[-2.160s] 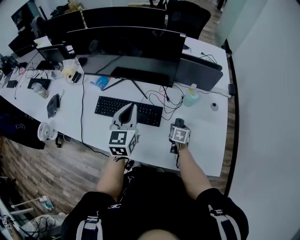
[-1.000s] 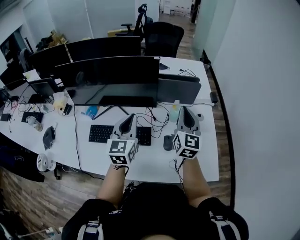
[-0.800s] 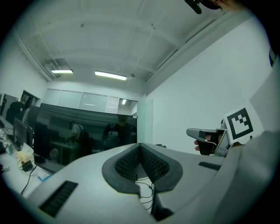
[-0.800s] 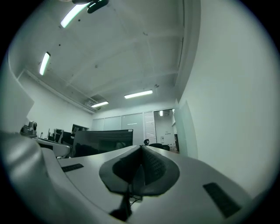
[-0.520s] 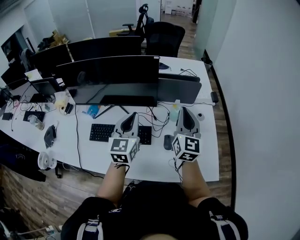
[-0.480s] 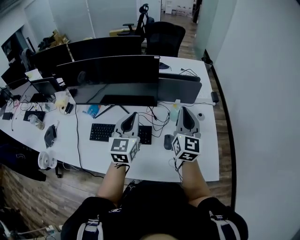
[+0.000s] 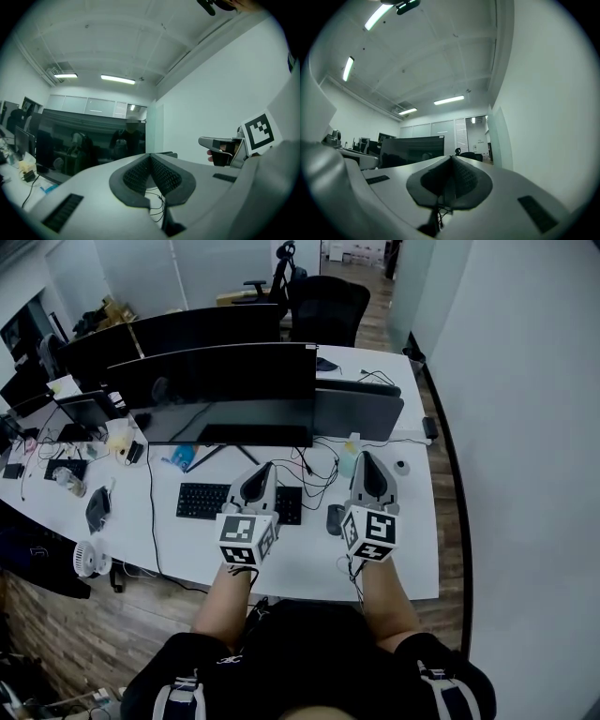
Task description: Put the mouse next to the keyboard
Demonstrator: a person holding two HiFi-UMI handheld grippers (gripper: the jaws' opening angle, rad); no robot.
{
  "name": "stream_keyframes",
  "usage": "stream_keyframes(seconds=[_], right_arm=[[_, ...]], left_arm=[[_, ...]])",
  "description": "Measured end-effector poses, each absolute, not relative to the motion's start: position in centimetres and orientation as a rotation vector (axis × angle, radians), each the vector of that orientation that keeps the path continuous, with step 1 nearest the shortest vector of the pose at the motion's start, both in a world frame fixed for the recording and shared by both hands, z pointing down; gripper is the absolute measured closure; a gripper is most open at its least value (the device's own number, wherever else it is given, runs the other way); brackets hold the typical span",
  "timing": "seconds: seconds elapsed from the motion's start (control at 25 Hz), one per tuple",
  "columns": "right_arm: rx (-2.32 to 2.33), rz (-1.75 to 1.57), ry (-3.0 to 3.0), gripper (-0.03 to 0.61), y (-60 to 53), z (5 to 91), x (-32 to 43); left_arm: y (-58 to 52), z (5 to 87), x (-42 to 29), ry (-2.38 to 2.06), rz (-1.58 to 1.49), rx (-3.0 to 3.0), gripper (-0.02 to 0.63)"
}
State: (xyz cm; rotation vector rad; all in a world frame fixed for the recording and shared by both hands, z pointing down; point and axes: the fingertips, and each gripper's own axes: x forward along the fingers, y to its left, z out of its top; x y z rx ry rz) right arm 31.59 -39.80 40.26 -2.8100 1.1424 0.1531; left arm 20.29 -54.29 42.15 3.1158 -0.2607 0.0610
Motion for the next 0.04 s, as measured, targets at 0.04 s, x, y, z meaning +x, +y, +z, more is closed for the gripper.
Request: stream_keyframes(seconds=[0.04], right_arm=[[-2.814,0.151,1.137,0.565,-39.76,40.46,31.79]], left_arm=[[-54.23,42.32,20.47,-0.257,0.065,3.116,0.601]])
